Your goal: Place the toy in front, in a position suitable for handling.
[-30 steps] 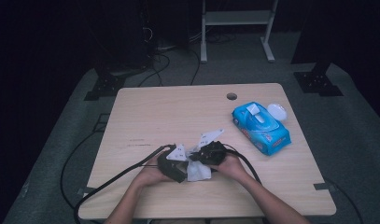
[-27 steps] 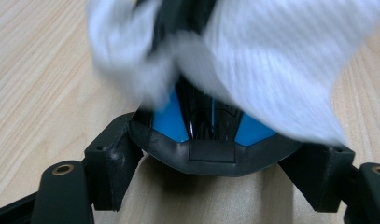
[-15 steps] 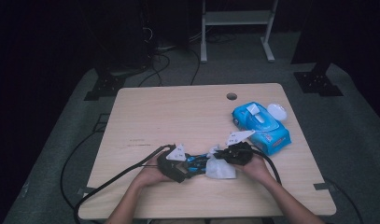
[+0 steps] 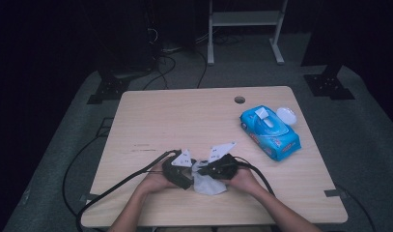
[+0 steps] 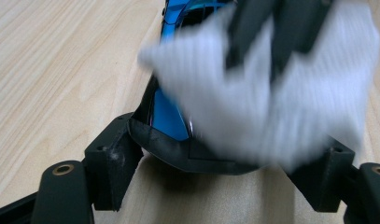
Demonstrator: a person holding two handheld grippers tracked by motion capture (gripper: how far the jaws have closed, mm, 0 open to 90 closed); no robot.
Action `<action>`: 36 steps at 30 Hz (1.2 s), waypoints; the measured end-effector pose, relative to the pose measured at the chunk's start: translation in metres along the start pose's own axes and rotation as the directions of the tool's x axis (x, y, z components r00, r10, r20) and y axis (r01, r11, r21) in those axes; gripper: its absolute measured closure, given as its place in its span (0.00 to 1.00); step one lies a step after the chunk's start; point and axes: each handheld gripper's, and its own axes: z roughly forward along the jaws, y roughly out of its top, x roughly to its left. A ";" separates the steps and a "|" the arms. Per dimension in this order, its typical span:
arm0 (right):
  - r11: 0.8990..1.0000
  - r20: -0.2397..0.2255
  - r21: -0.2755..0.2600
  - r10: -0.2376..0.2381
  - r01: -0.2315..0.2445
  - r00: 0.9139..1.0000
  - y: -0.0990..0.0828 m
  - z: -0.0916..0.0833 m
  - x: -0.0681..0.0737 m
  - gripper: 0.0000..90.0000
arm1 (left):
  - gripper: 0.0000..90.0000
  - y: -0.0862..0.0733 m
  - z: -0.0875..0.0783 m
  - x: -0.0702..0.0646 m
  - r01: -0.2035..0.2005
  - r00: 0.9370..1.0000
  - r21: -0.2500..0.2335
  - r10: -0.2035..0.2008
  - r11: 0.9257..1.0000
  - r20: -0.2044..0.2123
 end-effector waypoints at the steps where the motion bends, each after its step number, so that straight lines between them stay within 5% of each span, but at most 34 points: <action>1: 1.000 0.004 -0.007 0.017 -0.017 1.000 -0.004 -0.006 -0.002 0.97 | 0.27 0.000 0.000 0.000 0.002 1.000 -0.003 -0.002 1.000 0.000; 6: 0.998 0.072 -0.003 0.062 -0.062 0.995 -0.029 -0.038 -0.016 0.97 | 0.27 0.000 0.000 0.000 -0.002 1.000 0.002 0.002 1.000 -0.003; 12: 0.986 0.120 -0.012 0.169 -0.169 0.978 -0.063 -0.061 -0.033 0.97 | 0.27 -0.001 -0.001 0.000 0.008 1.000 -0.003 -0.008 1.000 -0.001; 22: 0.985 0.111 -0.034 0.170 -0.168 0.979 -0.043 -0.045 -0.038 0.97 | 0.27 -0.001 -0.001 0.002 0.008 1.000 0.001 -0.008 1.000 0.003; 30: 0.980 0.144 -0.027 0.200 -0.198 0.969 -0.059 -0.059 -0.038 0.97 | 0.27 -0.002 -0.001 0.003 0.020 1.000 0.002 -0.020 1.000 0.008; 36: 0.980 0.029 -0.053 0.191 -0.189 0.981 -0.051 -0.050 -0.023 0.97 | 0.27 -0.002 -0.001 0.004 0.041 0.999 0.008 -0.041 0.999 0.003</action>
